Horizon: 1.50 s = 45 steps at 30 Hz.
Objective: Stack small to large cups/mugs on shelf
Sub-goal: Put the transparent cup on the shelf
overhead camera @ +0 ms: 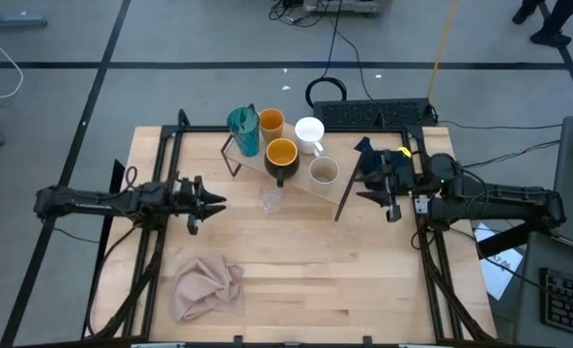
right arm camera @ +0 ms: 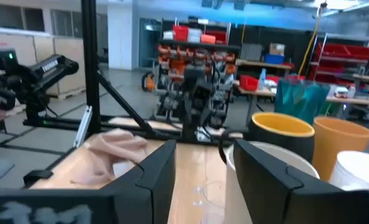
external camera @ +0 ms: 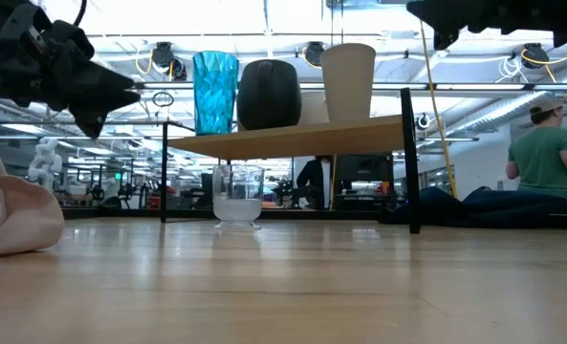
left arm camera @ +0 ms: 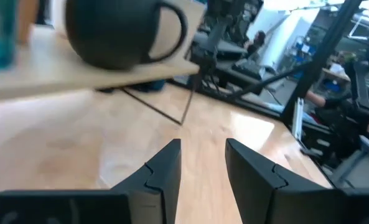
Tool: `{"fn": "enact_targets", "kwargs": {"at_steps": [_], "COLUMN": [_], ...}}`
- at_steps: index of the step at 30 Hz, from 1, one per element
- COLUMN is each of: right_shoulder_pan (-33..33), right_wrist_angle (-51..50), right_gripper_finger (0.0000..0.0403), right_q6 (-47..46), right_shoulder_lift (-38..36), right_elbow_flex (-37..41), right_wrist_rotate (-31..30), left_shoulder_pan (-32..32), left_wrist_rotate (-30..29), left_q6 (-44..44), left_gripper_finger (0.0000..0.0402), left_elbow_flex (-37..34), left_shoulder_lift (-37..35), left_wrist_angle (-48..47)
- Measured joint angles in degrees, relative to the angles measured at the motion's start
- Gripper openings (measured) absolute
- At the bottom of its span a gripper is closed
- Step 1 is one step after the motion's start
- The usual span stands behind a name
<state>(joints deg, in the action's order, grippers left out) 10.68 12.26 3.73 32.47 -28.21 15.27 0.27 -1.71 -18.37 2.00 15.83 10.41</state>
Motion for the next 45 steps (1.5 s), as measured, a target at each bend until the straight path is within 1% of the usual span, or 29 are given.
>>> {"fn": "enact_targets", "kwargs": {"at_steps": [4,9,11,14,18,24,30,34,36,39,42,45], "right_shoulder_pan": [-0.9,-1.2,-1.3,-1.3,-1.3,-1.3,-1.3,-1.3,-1.3,-1.3,-1.3,-1.3], "right_wrist_angle": [0.9,2.2,3.0,3.5,3.5,3.5,3.4,3.3,3.1,3.1,3.1,3.0], "right_gripper_finger": [0.0153,0.0153,0.0153,0.0153,0.0153,0.0153,0.0153,0.0153,0.0153,0.0153,0.0153,0.0153], "right_q6": [-0.2,-0.1,0.0,0.0,0.0,0.0,0.0,0.0,0.0,0.0,0.0,0.0], "right_shoulder_lift": [0.0,0.0,0.0,0.0,0.0,0.0,0.0,0.0,0.0,0.0,0.0,0.0], "right_elbow_flex": [0.0,0.0,0.0,0.0,0.0,0.0,0.0,0.0,0.0,0.0,0.0,0.0], "right_wrist_rotate": [0.2,0.2,0.2,0.2,0.2,0.2,0.2,0.2,0.2,0.2,0.2,0.2], "left_shoulder_pan": [-3.3,-7.2,-8.1,-8.8,-8.8,-8.8,-8.7,-8.7,-8.7,-8.7,-8.7,-8.7], "left_wrist_rotate": [-2.0,-7.4,-10.0,-12.1,-12.3,-12.4,-12.4,-12.4,-12.3,-11.1,-10.4,-10.9], "left_q6": [0.5,5.9,6.7,5.9,5.0,3.9,2.7,4.3,6.2,8.1,8.8,8.5], "left_gripper_finger": [0.0124,0.0124,0.0124,0.0124,0.0124,0.0124,0.0124,0.0128,0.0138,0.0169,0.0203,0.0226], "left_elbow_flex": [0.0,0.0,0.0,0.0,0.0,0.0,0.4,3.1,5.2,8.5,11.0,12.2], "left_shoulder_lift": [6.9,16.7,20.8,27.0,34.6,43.2,50.5,55.0,57.3,60.5,62.9,64.4], "left_wrist_angle": [7.4,19.3,21.7,24.4,29.5,38.1,41.3,42.4,42.3,42.3,42.0,39.9]}}
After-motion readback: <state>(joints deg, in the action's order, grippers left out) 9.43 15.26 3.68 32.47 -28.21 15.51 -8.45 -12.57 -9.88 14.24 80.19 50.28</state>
